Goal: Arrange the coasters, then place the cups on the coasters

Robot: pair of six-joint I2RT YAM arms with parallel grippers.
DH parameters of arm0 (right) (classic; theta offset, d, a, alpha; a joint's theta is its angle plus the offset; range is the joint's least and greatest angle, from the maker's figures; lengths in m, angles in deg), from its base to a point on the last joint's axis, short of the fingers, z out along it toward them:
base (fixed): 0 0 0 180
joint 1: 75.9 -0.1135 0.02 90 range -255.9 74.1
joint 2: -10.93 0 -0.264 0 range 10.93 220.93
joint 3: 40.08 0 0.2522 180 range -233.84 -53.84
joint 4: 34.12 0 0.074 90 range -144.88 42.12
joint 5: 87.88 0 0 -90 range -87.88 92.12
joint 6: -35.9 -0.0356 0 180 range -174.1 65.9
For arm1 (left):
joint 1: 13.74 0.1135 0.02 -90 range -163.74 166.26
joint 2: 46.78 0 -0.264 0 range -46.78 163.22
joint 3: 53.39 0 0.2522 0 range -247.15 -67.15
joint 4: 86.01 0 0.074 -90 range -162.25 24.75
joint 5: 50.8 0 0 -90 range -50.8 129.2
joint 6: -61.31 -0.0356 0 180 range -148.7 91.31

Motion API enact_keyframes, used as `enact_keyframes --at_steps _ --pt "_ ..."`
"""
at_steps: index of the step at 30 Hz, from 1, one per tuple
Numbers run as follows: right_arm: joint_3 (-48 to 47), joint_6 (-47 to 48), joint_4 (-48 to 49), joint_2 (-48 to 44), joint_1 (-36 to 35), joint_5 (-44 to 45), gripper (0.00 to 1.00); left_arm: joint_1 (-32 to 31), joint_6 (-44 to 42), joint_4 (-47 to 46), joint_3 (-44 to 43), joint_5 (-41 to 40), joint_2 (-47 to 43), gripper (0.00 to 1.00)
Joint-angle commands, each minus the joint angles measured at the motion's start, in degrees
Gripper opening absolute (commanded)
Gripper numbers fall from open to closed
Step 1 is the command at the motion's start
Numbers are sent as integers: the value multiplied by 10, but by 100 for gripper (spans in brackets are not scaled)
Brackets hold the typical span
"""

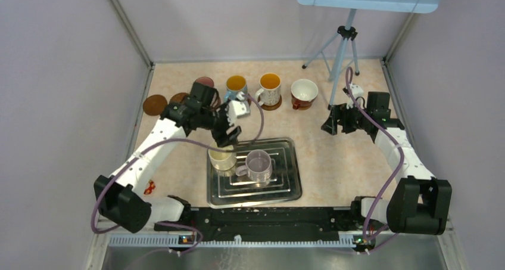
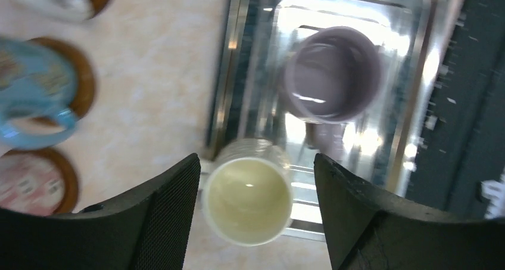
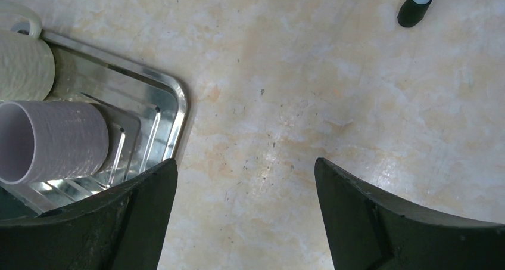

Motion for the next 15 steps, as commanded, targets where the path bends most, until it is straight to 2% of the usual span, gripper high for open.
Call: enact_keyframes --at_steps 1,6,15 --pt "-3 1 15 -16 5 -6 84 -97 3 71 54 -12 -34 75" --pt "-2 0 16 -16 5 -2 84 -184 29 78 115 -61 -47 72" --pt "0 2 15 -18 5 2 84 -220 70 -16 172 -118 -32 70"
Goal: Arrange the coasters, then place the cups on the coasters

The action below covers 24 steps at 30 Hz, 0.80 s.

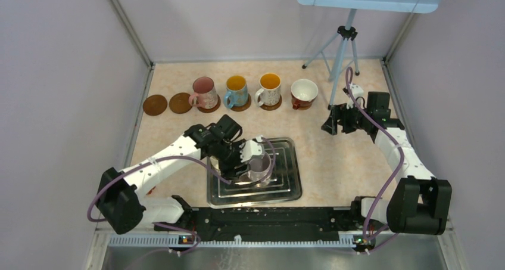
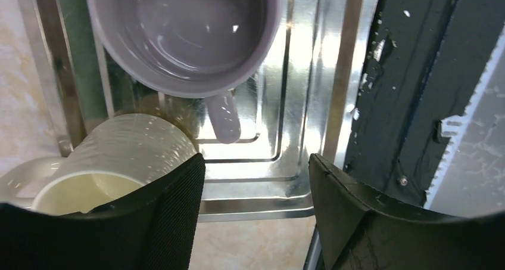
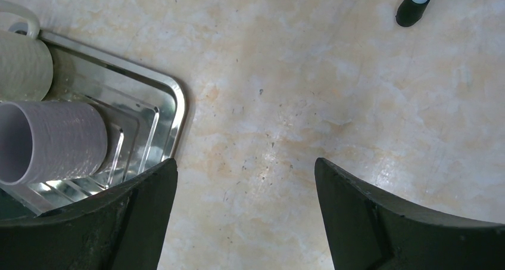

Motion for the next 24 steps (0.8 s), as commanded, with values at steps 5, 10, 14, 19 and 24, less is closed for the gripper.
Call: enact_keyframes --at_steps 5,10,14,19,24 --pt "1 3 15 -19 5 2 84 -13 38 -102 26 -43 25 69" --pt "2 4 15 -19 5 5 84 -24 41 -131 49 -41 40 65" --pt "2 4 16 -16 5 5 84 -31 41 -166 72 -41 50 60" --pt "3 4 16 -15 5 8 84 -38 49 -221 99 -40 76 56" --pt "5 7 13 -18 5 12 84 -39 64 -264 108 -52 101 48"
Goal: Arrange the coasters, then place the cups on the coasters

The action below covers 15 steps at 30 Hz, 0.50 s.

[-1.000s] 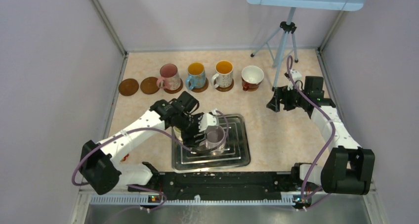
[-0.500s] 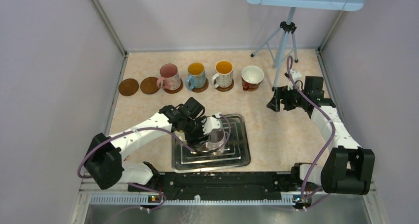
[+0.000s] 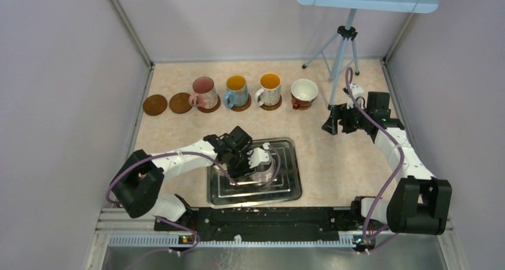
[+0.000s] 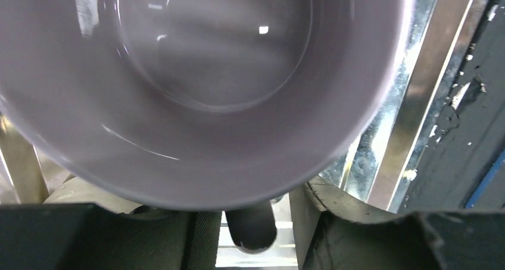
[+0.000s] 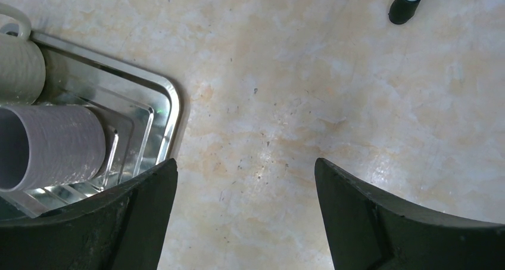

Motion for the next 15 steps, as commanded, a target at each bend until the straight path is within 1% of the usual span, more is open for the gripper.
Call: enact_keyframes --at_steps 1,5,12,14,15 --pt "5 7 14 -18 5 1 84 -4 21 -76 11 3 9 46" --pt "6 7 13 -18 5 2 84 -4 31 -99 15 11 1 37" --pt "6 8 15 -17 5 1 84 -3 61 -124 18 -7 -22 38" --pt "6 8 14 -18 5 1 84 -3 65 -132 21 1 -28 36" --pt "6 8 13 -18 5 1 84 -3 65 -134 22 5 -30 33"
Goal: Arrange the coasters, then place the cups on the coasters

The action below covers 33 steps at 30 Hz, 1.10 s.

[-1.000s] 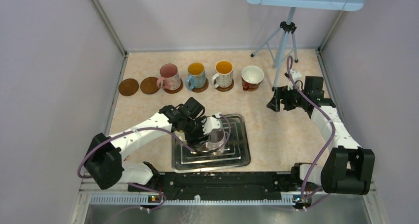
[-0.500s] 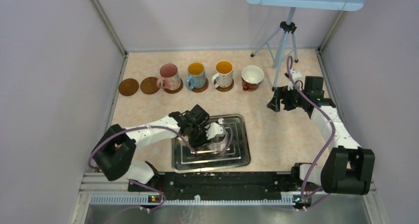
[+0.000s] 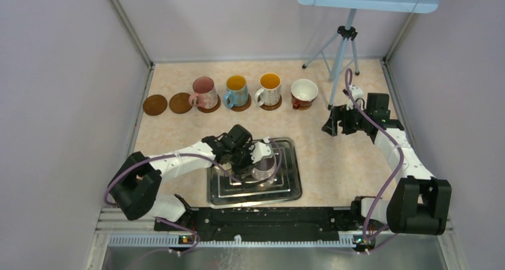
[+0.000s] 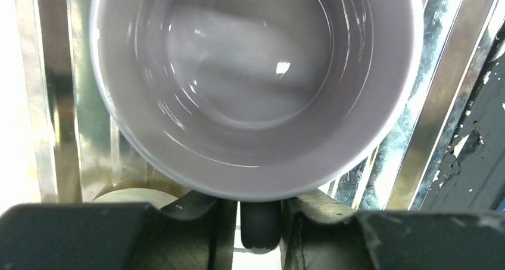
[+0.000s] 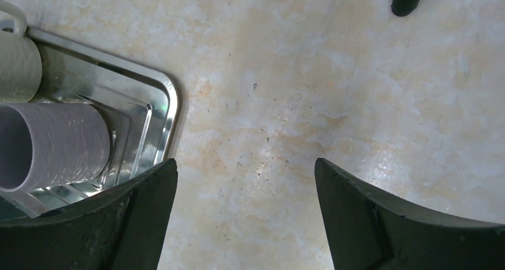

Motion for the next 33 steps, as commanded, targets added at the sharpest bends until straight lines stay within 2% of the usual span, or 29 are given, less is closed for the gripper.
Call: enact_keyframes --at_steps 1,5,8,14,20,25,33 --pt "-1 8 14 -18 5 -1 84 -2 20 -47 7 14 -31 28" --pt "0 9 14 -19 5 1 84 0 23 -40 -4 21 -40 9" --pt "1 9 14 -20 5 0 84 3 26 -20 -24 40 -51 0" --pt "2 9 14 -19 5 0 84 21 17 46 -128 72 -58 0" --pt "0 9 14 -20 5 0 84 100 25 77 -252 152 -61 0" --pt "-1 9 14 -21 5 -1 84 196 44 74 -334 173 -52 0" --pt "0 9 14 -22 5 -2 84 393 41 84 -461 170 -11 0"
